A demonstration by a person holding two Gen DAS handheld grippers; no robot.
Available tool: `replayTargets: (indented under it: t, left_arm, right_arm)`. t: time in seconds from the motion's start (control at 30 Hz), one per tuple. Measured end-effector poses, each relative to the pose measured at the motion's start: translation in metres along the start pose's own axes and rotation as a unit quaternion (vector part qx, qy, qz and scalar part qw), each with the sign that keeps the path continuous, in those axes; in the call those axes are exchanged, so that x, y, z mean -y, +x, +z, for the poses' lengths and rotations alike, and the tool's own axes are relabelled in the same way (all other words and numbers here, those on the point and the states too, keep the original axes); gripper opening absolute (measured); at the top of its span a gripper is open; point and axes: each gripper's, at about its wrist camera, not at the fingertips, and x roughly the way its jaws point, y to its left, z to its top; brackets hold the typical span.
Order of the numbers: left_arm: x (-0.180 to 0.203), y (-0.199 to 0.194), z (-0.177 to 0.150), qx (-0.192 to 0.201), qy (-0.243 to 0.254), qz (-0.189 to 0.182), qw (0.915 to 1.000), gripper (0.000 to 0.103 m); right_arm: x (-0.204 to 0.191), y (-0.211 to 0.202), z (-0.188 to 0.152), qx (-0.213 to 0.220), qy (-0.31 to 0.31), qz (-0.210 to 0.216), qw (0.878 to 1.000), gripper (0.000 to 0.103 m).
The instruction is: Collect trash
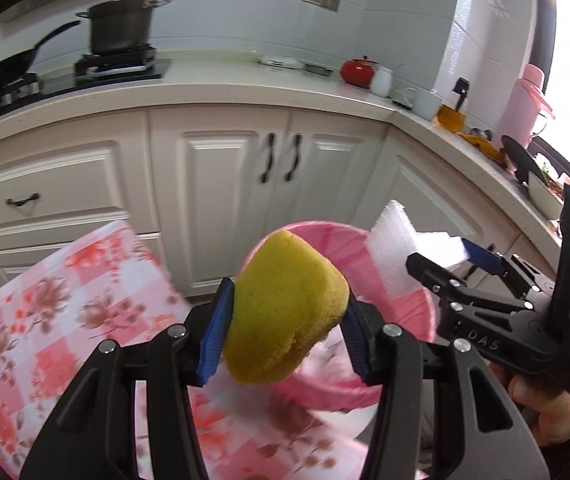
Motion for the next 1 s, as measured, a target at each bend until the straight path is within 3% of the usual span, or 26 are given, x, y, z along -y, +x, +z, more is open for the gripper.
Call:
replayTargets:
  t: [0.2, 0.27, 0.43, 0.67, 1.0]
  left_arm:
    - [0.015, 0.023, 0.013, -0.009, -0.006, -0.028, 0.9995, 0.052]
    - [0.016, 0.030, 0.016, -0.012, -0.010, -0.037, 0.9992, 0.058]
    - [0.019, 0.042, 0.022, -0.022, -0.014, -0.044, 0.9987, 0.070]
    - [0.013, 0.027, 0.012, -0.030, -0.017, -0.033, 0.9989, 0.087]
    - [0.019, -0.004, -0.021, -0.049, 0.013, -0.035, 0.9981, 0.094]
  right_arm:
    - [0.022, 0.003, 0.004, -0.002, 0.013, -0.009, 1.000, 0.079]
    - [0.027, 0.005, 0.004, -0.002, 0.018, -0.011, 1.000, 0.085]
    - [0.036, 0.006, 0.004, -0.004, 0.027, -0.013, 1.000, 0.085]
    - [0.040, -0.006, -0.007, -0.016, 0.037, -0.008, 0.999, 0.085]
    - [0.040, -0.041, -0.037, -0.030, 0.035, -0.006, 0.999, 0.085]
